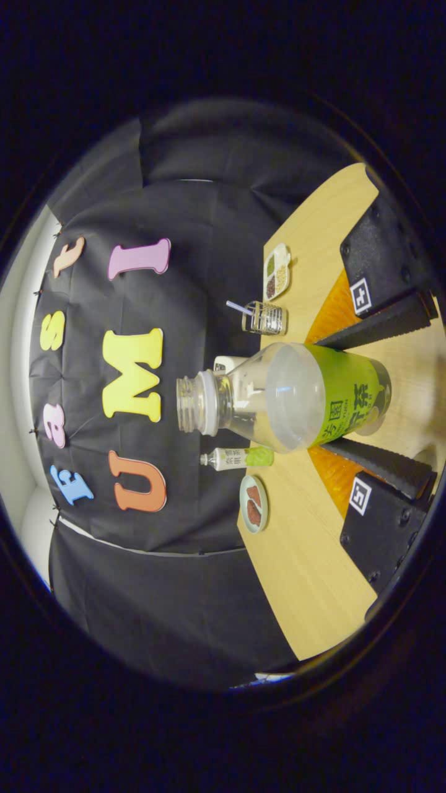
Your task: Take the bottle from table, then pour the juice into the cup, finally place the bottle on the coaster
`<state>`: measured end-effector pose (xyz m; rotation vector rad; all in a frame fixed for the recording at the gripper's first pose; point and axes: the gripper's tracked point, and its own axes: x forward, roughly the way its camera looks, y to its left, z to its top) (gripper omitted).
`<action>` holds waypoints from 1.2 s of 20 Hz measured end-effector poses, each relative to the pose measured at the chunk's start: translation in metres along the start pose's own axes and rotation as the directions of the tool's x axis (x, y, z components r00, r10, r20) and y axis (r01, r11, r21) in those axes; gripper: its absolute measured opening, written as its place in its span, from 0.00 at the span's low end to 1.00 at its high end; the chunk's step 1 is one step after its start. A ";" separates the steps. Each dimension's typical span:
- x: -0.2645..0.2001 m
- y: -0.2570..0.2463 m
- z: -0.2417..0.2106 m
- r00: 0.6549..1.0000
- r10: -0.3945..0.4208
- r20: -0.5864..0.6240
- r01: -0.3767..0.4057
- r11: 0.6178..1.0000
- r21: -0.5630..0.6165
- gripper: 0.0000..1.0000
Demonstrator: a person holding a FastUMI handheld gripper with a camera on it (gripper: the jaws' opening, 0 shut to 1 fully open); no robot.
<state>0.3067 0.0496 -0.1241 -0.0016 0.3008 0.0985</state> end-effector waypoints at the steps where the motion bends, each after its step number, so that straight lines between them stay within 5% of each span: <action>1: 0.009 0.002 -0.003 1.000 0.005 -0.007 -0.005 1.000 0.005 0.80; 12: 0.066 0.003 -0.036 0.989 0.058 -0.137 -0.052 0.998 0.045 0.81; 24: 0.062 0.003 -0.038 0.990 0.047 -0.135 -0.036 0.996 0.081 0.81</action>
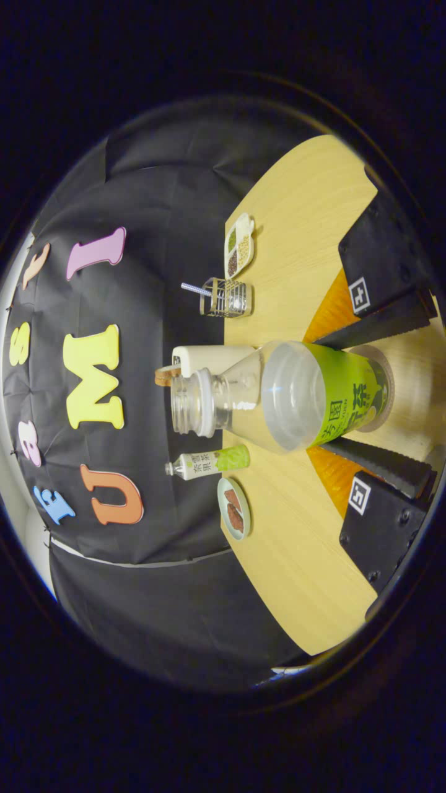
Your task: Take the bottle from table, then pour the juice into the cup, finally place the bottle on the coaster
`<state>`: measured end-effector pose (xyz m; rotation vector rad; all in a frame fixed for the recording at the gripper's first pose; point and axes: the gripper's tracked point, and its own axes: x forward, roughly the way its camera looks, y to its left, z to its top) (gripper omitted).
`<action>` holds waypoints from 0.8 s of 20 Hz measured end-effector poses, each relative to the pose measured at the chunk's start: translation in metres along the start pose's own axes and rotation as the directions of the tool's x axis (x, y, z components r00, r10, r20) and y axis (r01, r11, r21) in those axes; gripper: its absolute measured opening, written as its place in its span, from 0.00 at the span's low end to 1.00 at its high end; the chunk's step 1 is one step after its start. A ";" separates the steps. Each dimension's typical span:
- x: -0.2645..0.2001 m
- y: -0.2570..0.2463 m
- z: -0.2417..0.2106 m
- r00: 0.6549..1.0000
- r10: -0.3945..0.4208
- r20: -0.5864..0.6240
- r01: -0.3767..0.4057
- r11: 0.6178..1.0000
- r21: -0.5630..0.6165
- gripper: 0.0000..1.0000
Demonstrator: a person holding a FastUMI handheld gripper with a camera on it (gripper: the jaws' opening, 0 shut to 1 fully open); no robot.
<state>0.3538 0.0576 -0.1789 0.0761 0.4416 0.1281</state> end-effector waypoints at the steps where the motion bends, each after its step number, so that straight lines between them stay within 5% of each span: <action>1: 0.001 0.002 -0.003 1.000 0.018 -0.013 -0.018 1.000 0.013 0.81; 3: 0.003 0.005 -0.014 0.997 0.048 -0.055 -0.045 0.998 0.052 0.86; 4: 0.005 0.005 -0.020 0.996 0.051 -0.075 -0.047 0.997 0.061 1.00; 16: -0.042 0.005 -0.001 0.999 0.045 -0.009 -0.044 0.997 0.059 1.00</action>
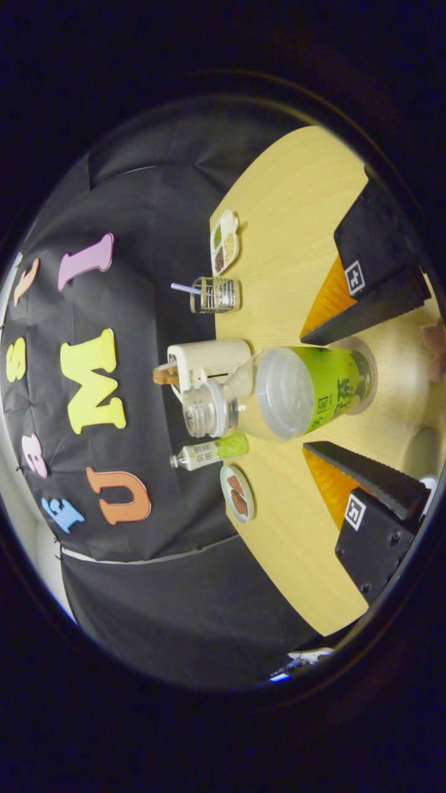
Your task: Take the bottle from table, then pour the juice into the cup, finally place the bottle on the coaster
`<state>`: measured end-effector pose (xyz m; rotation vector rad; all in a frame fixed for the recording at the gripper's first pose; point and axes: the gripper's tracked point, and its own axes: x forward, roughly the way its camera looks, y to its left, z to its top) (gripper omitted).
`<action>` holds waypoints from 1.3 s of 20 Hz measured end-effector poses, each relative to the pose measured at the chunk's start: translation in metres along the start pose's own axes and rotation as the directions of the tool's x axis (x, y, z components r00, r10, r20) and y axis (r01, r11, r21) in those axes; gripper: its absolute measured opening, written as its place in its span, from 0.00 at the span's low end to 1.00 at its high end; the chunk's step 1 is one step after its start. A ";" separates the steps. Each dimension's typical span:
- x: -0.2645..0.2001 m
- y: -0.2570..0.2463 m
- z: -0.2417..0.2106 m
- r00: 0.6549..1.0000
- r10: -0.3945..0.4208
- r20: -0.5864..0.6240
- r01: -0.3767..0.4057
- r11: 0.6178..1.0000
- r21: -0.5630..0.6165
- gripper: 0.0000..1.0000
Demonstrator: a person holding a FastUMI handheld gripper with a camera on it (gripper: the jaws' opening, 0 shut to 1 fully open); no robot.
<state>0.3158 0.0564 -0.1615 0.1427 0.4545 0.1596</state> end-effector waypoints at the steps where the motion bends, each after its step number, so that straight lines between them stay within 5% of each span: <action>1: -0.008 0.000 0.003 1.000 -0.003 0.011 0.003 1.000 0.000 1.00; 6: -0.055 0.000 0.018 0.997 -0.005 0.073 0.007 0.999 -0.032 1.00; 11: -0.112 -0.002 0.022 0.985 -0.075 0.153 0.101 0.981 -0.165 1.00; 21: -0.244 0.014 0.003 0.949 -0.127 0.288 0.161 0.982 -0.097 1.00; 26: -0.274 0.007 -0.009 0.935 -0.186 0.301 0.210 0.976 -0.050 1.00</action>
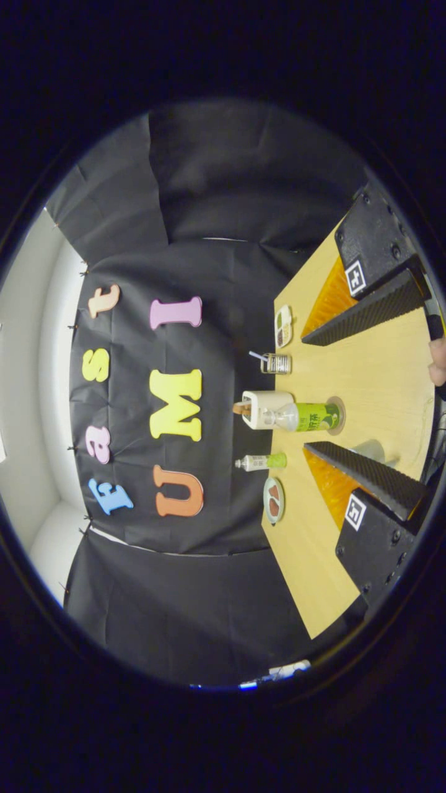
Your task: Take the bottle from table, then pour the juice into the cup, finally place the bottle on the coaster
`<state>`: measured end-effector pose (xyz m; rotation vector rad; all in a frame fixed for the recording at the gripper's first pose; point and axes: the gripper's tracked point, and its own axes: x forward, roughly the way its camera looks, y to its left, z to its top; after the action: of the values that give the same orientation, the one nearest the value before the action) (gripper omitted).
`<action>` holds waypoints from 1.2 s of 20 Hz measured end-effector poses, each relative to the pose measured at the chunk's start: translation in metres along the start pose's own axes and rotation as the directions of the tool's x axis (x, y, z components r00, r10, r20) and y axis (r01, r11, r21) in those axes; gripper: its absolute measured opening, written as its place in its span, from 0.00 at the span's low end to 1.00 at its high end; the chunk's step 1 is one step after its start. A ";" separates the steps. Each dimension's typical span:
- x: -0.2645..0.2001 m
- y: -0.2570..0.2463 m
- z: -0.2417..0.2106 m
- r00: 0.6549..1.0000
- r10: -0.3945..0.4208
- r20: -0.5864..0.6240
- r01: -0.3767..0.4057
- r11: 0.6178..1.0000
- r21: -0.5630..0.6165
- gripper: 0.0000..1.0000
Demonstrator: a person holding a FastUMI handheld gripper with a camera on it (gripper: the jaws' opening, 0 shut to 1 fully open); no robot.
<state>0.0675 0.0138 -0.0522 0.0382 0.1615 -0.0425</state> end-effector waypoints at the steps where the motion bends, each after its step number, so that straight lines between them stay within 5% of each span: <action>1: -0.005 -0.002 0.004 1.000 0.000 0.017 0.000 1.000 0.004 1.00; 24: -0.067 -0.018 0.026 0.996 -0.024 0.091 0.024 1.000 0.002 1.00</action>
<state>0.0046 -0.0023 -0.0167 0.0355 0.0703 -0.0684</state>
